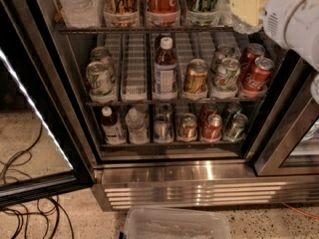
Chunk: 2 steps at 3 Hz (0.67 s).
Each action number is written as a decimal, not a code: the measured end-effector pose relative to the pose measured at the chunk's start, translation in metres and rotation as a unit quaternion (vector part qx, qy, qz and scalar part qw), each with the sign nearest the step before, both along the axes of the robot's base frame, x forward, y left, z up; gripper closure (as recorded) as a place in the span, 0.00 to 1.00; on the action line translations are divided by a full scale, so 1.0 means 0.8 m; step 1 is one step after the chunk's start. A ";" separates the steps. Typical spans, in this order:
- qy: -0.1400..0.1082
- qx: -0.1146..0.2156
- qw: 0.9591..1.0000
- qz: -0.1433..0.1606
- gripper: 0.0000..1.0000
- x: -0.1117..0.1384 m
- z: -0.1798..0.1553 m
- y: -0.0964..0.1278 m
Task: Pick water bottle from top shelf of fridge
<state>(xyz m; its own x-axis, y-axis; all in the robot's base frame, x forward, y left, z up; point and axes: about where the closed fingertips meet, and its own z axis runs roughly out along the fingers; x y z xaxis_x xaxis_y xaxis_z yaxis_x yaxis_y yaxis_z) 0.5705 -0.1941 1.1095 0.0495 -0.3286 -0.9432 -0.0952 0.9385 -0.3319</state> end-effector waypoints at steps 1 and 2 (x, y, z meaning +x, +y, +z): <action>0.012 0.018 1.000 0.012 1.00 -0.010 -0.015 -0.012; 0.012 0.015 1.000 0.013 1.00 -0.012 -0.014 -0.007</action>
Offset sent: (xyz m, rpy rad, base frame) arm -0.0076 -0.0100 -0.0155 0.0381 0.0289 0.0239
